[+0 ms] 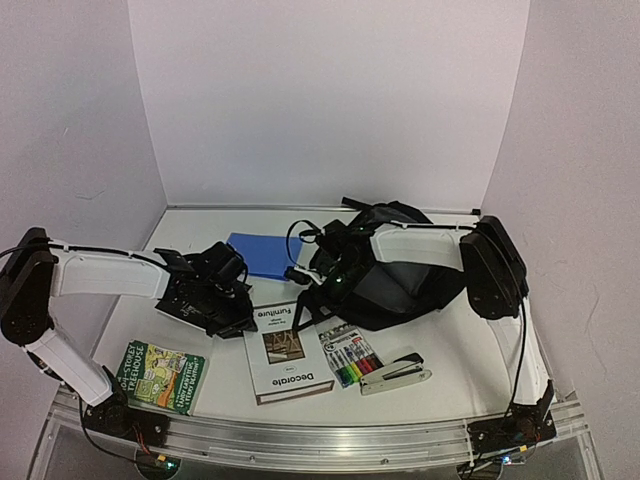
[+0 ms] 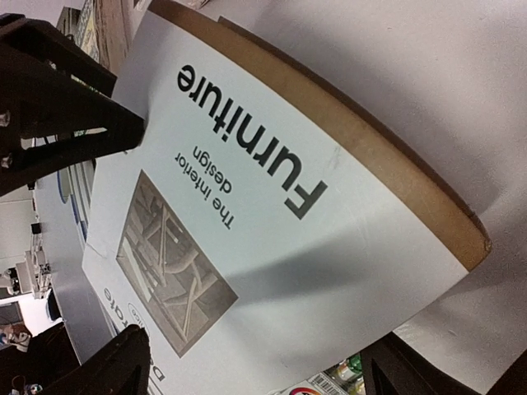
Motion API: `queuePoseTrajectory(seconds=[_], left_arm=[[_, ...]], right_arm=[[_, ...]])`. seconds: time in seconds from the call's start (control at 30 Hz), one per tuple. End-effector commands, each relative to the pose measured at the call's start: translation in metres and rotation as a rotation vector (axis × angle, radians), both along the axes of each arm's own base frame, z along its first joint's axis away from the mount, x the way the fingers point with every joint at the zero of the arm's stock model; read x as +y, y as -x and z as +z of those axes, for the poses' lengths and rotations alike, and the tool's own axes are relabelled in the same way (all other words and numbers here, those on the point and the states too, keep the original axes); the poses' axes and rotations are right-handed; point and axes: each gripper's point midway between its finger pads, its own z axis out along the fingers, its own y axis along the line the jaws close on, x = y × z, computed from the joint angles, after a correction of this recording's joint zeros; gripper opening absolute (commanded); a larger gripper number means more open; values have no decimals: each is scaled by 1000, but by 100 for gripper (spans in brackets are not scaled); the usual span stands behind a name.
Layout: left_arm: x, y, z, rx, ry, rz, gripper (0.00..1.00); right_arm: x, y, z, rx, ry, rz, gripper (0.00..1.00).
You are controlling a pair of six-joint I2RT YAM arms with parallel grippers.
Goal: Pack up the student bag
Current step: Adjust the book at the center of the board.
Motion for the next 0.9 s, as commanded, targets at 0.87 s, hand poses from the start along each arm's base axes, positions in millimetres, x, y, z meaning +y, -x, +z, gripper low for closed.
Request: queuePoseTrajectory(seconds=[0.87], left_arm=[[-91,-157,77,-297,242,-193,53]], right_arm=[[-112,-153,105,-356,-21,-401,86]])
